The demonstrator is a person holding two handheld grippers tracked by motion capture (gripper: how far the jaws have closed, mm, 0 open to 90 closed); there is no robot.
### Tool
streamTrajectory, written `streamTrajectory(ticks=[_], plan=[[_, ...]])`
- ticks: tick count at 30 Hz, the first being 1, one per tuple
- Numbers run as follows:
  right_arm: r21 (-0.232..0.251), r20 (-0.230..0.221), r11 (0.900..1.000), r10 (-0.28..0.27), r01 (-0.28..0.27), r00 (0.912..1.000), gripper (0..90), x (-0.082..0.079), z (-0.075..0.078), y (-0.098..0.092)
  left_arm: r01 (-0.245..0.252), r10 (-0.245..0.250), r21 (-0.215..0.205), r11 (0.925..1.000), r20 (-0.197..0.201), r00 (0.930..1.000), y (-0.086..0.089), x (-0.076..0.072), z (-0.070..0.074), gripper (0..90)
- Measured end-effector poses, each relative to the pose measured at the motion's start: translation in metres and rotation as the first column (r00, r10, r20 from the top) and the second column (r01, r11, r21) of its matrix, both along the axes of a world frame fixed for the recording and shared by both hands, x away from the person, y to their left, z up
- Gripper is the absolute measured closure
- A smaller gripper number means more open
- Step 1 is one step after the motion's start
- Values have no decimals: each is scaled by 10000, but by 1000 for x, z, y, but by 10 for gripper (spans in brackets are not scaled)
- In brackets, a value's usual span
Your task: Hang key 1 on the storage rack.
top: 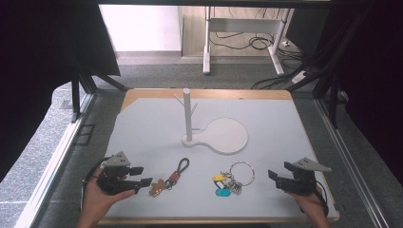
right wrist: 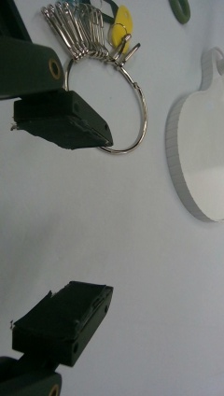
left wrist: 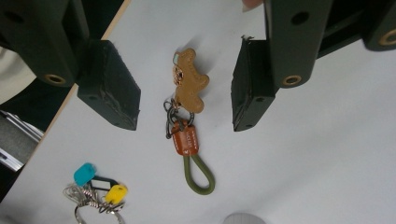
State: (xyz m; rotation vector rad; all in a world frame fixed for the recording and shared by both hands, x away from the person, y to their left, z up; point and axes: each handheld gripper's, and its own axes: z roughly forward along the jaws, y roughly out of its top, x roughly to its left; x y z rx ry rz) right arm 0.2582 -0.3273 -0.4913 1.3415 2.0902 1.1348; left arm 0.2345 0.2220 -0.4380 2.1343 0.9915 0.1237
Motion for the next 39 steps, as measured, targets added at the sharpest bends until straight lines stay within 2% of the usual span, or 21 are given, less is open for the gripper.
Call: streamTrajectory(ticks=[5, 7, 10, 20, 25, 29, 32, 37, 39], plan=[[-72, -200, 9997, 228, -229, 9995, 240, 3, -4, 0, 22, -20, 114, 9999, -164, 9999, -4, 0, -3, 425], [-81, -261, 9998, 186, -188, 9995, 241, 4, -4, -3, 8, -5, 255, 9997, -146, 9999, -6, -2, -3, 425], [-13, -188, 9999, 110, -110, 9998, 243, 4, -3, -5, -8, 12, 240, 9997, -173, 9998, -8, -3, -2, 425], [177, -143, 9998, -118, 121, 9998, 247, 2, 0, -15, 123, -121, 438, 9990, -46, 9999, -15, 1, 12, 419], [145, -196, 9998, -113, 116, 9997, 246, 4, -1, -15, 380, -355, 685, 9969, -378, 9987, -25, 9, 13, 413], [173, -227, 9998, -107, 111, 9997, 246, 4, -2, -13, 779, -690, 1313, 9883, -710, 9951, -40, 15, 6, 404], [100, -256, 9999, -39, 41, 9997, 246, 4, -2, -11, 932, -815, 1276, 9874, -944, 9922, -47, 20, 2, 403], [-3, -345, 10000, 22, -22, 9994, 246, 4, -4, -8, 857, -651, 1467, 9855, -1400, 9880, -52, 32, -4, 403], [-107, -403, 9999, 48, -52, 9992, 246, 5, -6, -7, 889, -638, 1730, 9809, -1457, 9873, -57, 37, -4, 404]])
